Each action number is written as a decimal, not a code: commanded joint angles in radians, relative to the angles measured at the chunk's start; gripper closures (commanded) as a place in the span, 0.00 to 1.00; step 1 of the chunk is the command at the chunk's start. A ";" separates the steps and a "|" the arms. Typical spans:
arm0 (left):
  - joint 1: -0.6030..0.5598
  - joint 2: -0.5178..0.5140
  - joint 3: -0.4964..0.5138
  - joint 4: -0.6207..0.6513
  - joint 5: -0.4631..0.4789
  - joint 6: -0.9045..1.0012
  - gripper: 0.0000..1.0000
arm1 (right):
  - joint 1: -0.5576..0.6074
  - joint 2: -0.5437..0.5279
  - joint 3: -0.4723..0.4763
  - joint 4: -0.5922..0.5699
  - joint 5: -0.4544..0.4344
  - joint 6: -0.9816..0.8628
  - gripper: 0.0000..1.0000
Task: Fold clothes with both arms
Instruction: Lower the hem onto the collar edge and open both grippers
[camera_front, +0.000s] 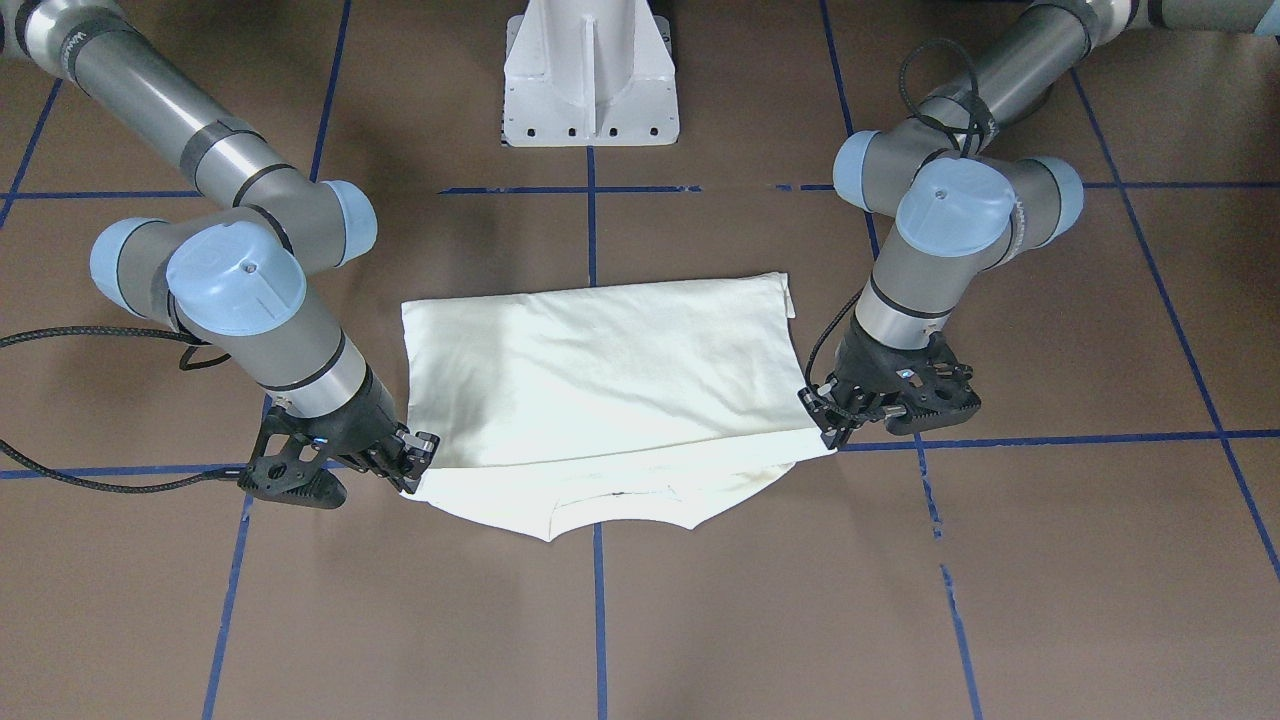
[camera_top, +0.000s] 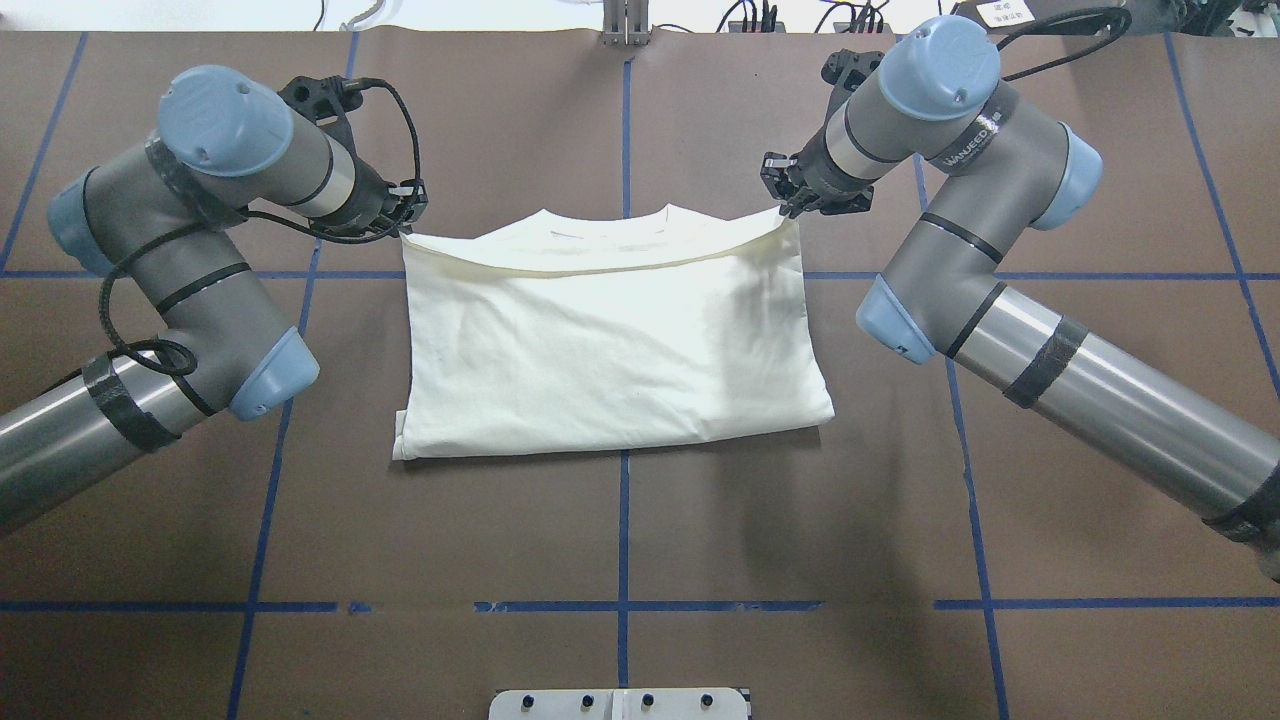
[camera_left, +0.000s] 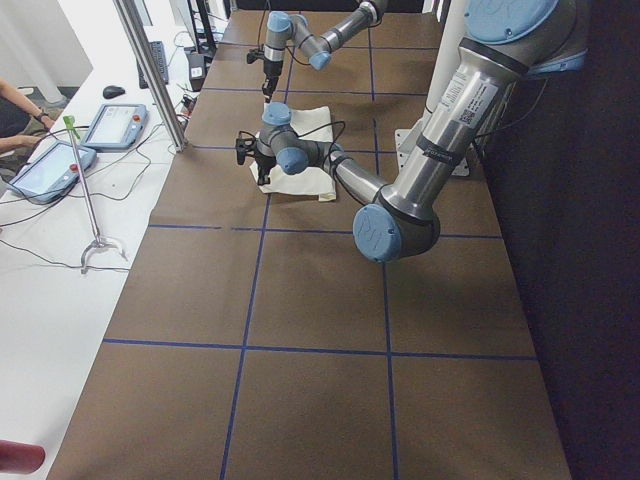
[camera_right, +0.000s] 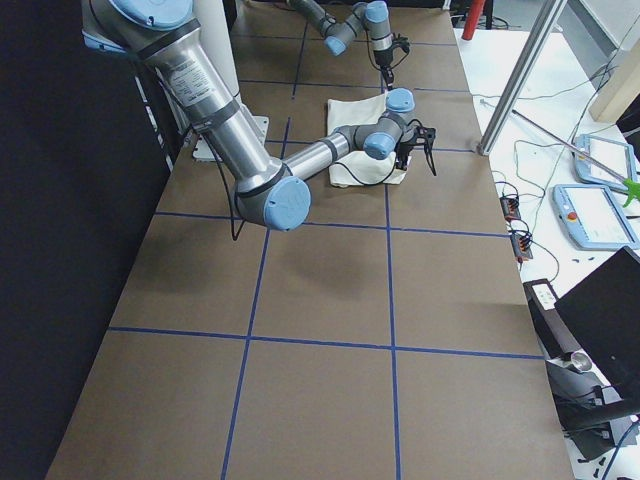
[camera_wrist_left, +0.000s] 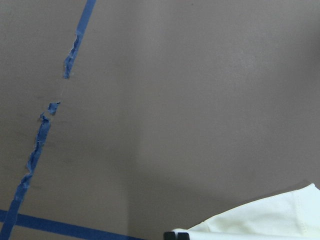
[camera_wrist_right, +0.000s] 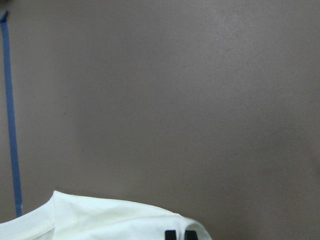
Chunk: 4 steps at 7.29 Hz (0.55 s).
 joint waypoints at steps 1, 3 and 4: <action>0.000 -0.003 -0.004 0.009 0.001 0.003 0.00 | -0.002 -0.015 0.004 0.040 0.004 0.005 0.00; -0.002 0.006 -0.067 0.038 -0.001 0.000 0.00 | -0.043 -0.089 0.115 0.039 -0.005 0.022 0.00; 0.001 0.007 -0.101 0.070 -0.002 -0.018 0.00 | -0.089 -0.178 0.227 0.036 -0.022 0.029 0.00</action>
